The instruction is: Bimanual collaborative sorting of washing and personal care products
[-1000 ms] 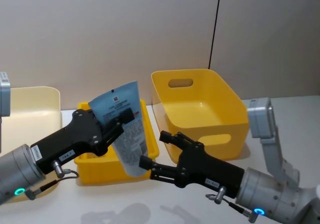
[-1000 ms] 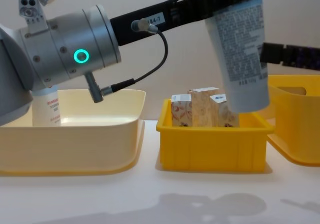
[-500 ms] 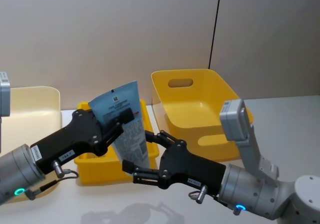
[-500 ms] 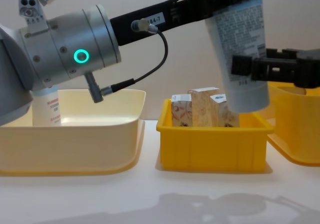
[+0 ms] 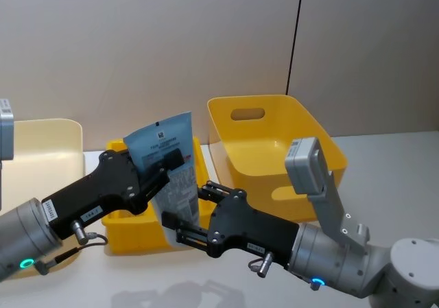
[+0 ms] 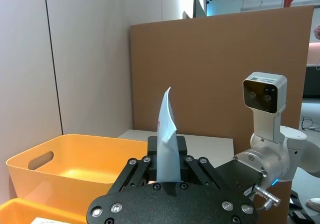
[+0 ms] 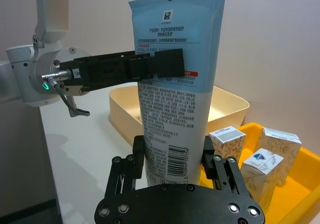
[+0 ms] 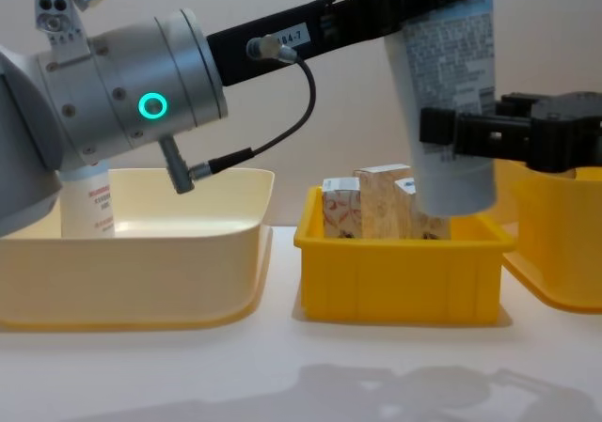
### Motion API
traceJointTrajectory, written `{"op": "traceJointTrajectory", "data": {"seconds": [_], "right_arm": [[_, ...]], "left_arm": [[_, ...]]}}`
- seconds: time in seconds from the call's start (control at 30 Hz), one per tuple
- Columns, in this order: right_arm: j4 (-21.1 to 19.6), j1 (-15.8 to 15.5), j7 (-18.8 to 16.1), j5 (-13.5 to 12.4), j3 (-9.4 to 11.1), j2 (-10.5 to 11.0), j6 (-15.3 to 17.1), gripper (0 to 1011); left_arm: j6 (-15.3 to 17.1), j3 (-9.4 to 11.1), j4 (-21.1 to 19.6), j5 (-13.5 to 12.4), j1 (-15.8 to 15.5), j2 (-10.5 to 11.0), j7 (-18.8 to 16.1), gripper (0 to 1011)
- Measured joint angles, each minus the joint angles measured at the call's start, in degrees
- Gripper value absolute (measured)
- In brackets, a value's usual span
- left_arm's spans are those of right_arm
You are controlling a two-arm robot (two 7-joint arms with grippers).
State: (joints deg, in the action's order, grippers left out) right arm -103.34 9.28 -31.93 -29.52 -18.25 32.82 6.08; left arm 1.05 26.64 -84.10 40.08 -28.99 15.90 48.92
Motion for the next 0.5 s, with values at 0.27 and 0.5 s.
{"op": "traceJointTrajectory", "data": {"seconds": [0.27, 0.5], "right_arm": [[0.3, 0.5, 0.2, 0.7, -0.6, -0.1, -0.4, 594], [0.5, 0.7, 0.3, 0.9, -0.8, -0.2, -0.5, 549]], "left_arm": [[0.0, 0.0, 0.0, 0.0, 0.0, 0.0, 0.0, 213], [0.0, 0.0, 0.0, 0.0, 0.0, 0.0, 0.0, 406]]}}
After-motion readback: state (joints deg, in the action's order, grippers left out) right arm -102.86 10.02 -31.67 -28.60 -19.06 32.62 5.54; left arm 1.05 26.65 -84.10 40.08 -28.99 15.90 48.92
